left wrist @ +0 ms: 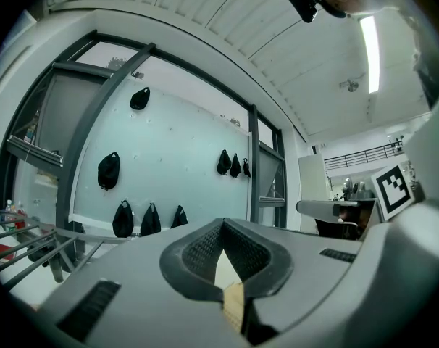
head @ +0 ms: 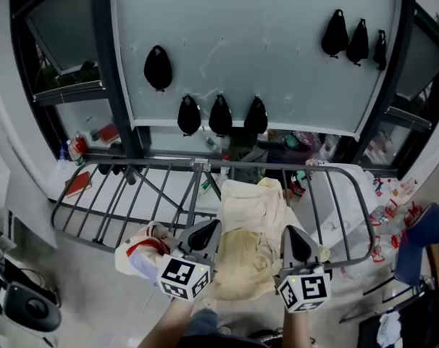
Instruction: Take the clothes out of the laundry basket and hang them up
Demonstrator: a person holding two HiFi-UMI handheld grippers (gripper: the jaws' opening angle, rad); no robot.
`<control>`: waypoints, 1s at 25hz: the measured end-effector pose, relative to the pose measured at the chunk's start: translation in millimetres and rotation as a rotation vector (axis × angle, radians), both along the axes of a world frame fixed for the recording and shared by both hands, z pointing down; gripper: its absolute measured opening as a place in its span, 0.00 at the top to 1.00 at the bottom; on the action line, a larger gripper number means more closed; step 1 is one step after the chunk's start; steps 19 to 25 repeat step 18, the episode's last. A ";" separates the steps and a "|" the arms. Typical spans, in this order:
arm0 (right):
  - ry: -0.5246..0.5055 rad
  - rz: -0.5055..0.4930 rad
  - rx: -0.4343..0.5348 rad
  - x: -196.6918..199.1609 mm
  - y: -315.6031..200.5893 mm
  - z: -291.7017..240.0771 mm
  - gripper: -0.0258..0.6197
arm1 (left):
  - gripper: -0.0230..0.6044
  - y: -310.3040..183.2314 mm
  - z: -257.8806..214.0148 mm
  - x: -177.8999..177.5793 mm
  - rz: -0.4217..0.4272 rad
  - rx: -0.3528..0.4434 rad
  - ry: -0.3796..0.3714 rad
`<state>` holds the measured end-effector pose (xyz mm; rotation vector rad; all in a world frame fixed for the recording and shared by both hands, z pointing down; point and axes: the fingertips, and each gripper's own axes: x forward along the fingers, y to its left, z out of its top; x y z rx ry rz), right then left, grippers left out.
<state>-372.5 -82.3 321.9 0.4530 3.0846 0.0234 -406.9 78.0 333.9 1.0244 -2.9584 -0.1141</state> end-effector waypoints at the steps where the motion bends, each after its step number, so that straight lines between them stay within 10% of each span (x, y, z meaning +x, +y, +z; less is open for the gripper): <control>1: -0.002 0.002 0.002 1.2 -0.6 -0.6 0.96 | 0.93 -0.4 -0.8 1.1 0.002 -0.001 -0.003; 25: 0.006 0.009 0.021 0.0 2.8 4.5 0.96 | 0.93 1.8 0.7 0.3 0.019 -0.014 -0.011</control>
